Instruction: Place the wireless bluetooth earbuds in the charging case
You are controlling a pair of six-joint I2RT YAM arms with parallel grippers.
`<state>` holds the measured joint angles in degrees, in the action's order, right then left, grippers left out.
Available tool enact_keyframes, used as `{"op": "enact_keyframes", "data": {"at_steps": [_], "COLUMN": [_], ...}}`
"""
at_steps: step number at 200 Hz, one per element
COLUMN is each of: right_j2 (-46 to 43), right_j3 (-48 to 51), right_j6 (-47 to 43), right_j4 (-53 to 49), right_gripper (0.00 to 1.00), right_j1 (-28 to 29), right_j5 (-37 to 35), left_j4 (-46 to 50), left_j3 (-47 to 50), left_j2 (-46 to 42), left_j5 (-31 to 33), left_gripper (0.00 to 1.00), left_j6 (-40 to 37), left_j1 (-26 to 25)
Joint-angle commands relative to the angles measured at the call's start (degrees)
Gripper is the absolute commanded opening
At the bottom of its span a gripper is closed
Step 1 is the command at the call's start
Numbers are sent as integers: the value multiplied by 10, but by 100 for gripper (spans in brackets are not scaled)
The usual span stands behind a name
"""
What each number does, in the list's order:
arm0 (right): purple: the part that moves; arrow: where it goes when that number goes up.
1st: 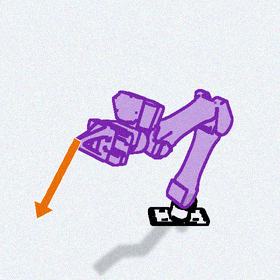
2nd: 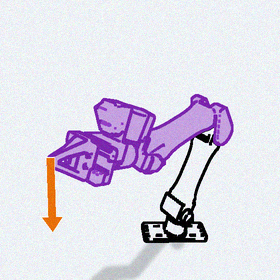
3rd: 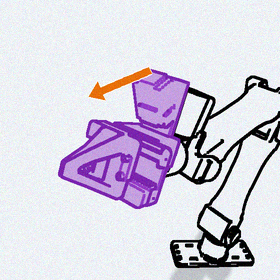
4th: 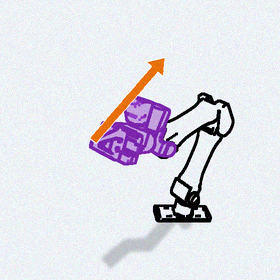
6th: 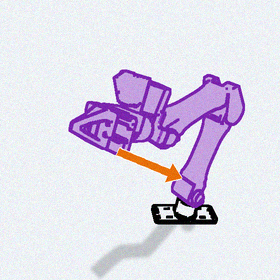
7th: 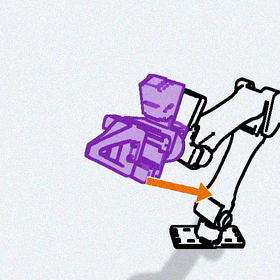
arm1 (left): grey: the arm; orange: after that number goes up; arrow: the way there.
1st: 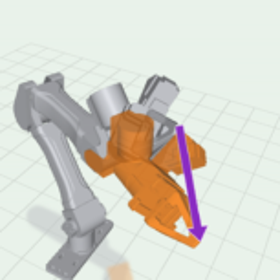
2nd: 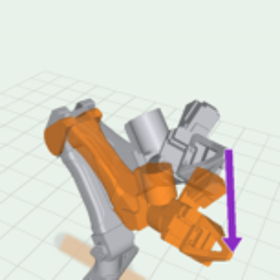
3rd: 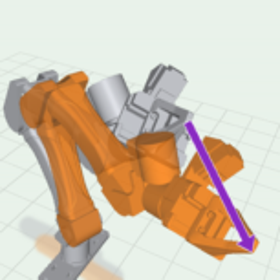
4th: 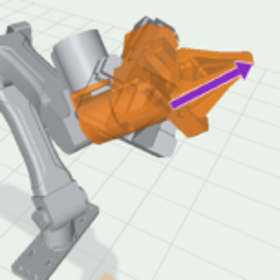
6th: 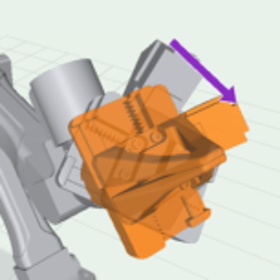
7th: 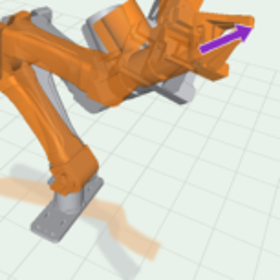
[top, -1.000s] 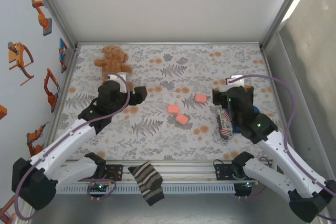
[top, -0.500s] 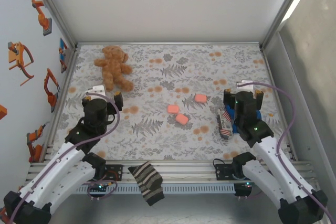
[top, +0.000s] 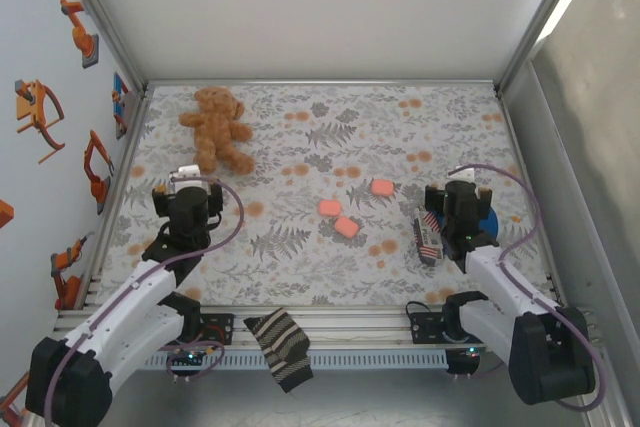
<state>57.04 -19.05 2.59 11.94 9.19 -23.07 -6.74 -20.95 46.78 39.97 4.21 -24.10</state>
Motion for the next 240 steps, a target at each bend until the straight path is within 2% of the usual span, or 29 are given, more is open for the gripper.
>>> {"op": "enact_keyframes", "data": {"at_steps": [1,39,64,85,121,145,160,186,203,240], "right_j2": [31,101,159,175,183,268,329,319,314,314], "right_j3": [22,39,36,13,27,53,59,34,-39,-33], "right_j6": [-19,-48,-51,-39,-30,-10,-9,-2,24,25], "right_j4": [143,256,340,316,358,496,575,519,366,376], "right_gripper": [100,100,100,100,100,100,100,100,100,100], "right_j1": [-19,-46,-68,-79,-99,-116,-117,-118,-123,-124], "right_j5": [37,93,126,165,246,275,291,270,221,213], "left_j4": [-68,-151,-229,-298,-382,-442,-429,-467,-503,-620], "left_j3": [20,42,68,87,96,94,79,85,87,81], "left_j2": [31,82,111,142,185,229,245,262,291,419], "left_j5": [-4,-52,-134,-189,-235,-287,-297,-307,-336,-356], "left_gripper": [96,96,96,96,96,96,96,96,96,96], "left_j6": [-1,-28,-24,-11,-25,-36,-51,-53,-49,-48], "left_j1": [16,57,94,120,139,149,152,169,190,201]}}
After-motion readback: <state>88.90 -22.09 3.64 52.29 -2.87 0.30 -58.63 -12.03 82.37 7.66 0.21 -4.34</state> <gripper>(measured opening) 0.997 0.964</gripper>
